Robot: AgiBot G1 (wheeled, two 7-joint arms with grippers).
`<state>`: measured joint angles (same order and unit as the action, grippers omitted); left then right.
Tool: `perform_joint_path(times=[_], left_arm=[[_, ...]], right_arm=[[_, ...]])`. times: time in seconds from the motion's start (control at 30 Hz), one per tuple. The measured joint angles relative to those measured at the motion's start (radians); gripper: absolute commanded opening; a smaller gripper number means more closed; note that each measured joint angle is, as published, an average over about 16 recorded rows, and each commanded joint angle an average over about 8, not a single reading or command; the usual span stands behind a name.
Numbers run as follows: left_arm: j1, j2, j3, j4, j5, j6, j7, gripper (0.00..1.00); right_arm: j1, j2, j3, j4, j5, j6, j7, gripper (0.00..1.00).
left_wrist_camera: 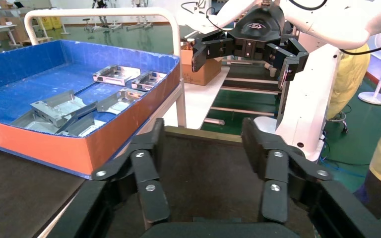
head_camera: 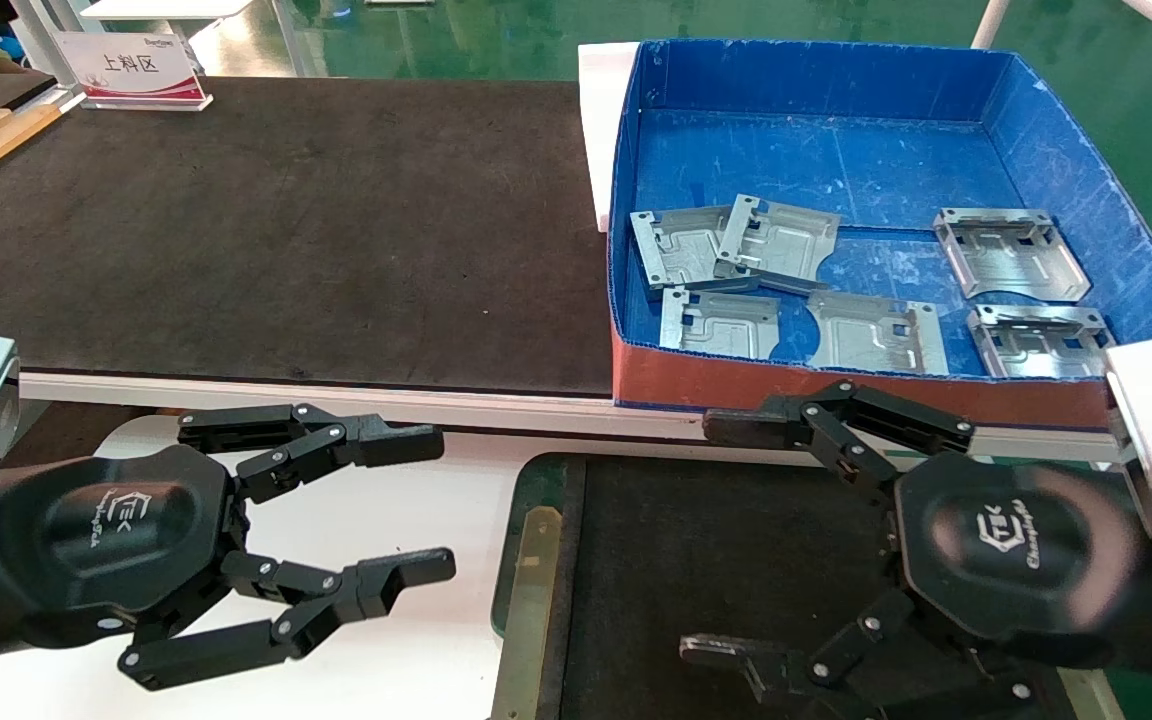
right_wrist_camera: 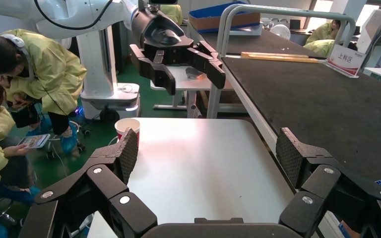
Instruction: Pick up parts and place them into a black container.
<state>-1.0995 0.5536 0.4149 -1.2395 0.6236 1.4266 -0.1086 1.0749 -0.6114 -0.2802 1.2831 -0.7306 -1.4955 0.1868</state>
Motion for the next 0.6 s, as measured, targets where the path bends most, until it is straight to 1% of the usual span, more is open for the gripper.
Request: perform_joint_path(times=[0.6], left_arm=[[0.000, 0.000, 0.000, 0.000, 0.000, 0.000, 0.000, 0.00]], right_arm=[[0.000, 0.000, 0.000, 0.000, 0.000, 0.000, 0.000, 1.00]])
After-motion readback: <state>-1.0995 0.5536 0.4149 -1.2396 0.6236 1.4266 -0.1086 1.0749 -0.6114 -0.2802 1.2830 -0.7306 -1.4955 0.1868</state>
